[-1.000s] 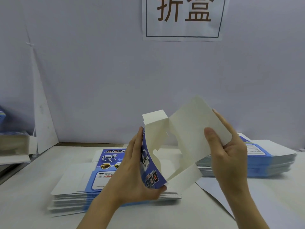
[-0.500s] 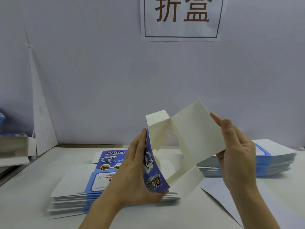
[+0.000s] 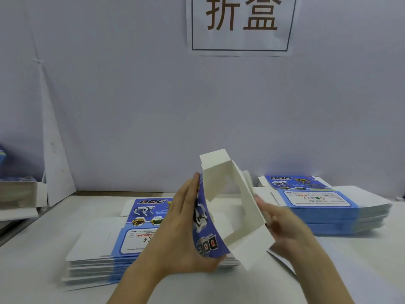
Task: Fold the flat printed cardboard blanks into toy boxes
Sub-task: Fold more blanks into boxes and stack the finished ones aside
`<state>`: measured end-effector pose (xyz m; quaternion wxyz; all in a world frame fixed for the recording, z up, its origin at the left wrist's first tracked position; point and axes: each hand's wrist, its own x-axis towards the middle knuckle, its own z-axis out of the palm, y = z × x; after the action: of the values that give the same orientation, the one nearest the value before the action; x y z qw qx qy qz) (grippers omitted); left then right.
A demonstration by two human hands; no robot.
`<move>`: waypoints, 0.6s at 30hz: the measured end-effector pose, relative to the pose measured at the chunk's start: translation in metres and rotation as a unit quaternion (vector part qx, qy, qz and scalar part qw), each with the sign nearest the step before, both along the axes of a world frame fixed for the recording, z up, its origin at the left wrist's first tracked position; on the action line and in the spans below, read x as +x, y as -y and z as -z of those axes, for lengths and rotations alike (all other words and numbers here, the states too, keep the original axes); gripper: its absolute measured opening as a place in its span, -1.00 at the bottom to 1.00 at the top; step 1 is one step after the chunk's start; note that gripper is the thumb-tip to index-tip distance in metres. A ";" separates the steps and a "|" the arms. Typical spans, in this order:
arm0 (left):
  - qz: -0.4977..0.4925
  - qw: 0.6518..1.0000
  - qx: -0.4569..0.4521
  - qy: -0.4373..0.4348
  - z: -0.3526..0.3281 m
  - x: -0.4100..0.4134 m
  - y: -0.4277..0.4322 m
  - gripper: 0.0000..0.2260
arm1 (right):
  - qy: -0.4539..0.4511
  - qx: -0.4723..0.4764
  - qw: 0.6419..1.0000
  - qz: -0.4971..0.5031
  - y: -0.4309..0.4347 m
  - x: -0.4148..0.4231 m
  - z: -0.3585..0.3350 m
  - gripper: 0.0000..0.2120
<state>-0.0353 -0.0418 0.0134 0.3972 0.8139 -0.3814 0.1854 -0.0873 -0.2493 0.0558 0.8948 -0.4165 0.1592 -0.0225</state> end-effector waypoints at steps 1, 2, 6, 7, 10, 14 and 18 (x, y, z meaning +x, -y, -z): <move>0.002 1.000 0.002 0.000 0.000 -0.001 0.002 0.19 | -0.037 0.012 0.998 -0.039 -0.004 0.002 0.005 -0.73; 0.004 1.000 -0.002 -0.004 -0.001 -0.001 0.002 0.19 | -0.050 0.009 0.997 -0.054 -0.006 0.005 0.010 -0.69; -0.011 0.996 -0.080 -0.031 -0.008 -0.001 -0.004 0.18 | 0.043 -0.001 0.998 0.040 -0.009 0.013 0.005 -0.70; -0.032 0.993 -0.107 -0.040 -0.010 -0.001 -0.004 0.19 | 0.069 -0.007 0.996 0.065 -0.006 0.012 -0.001 -0.71; -0.107 0.971 -0.193 -0.091 -0.017 -0.007 0.004 0.21 | 0.139 -0.198 0.970 0.006 0.002 -0.001 -0.013 -0.78; -0.147 0.937 -0.271 -0.163 -0.024 -0.012 0.014 0.24 | 0.134 -0.541 0.801 -0.220 0.000 -0.017 -0.010 -0.19; -0.111 0.924 -0.294 -0.218 -0.032 -0.020 0.019 0.21 | 0.226 -0.502 0.810 -0.202 -0.026 -0.011 -0.006 -0.19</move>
<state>-0.0556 -0.0611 0.0451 0.6690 0.7179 -0.1210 0.1499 -0.0985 -0.2234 0.0620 0.5560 -0.8139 -0.1684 -0.0116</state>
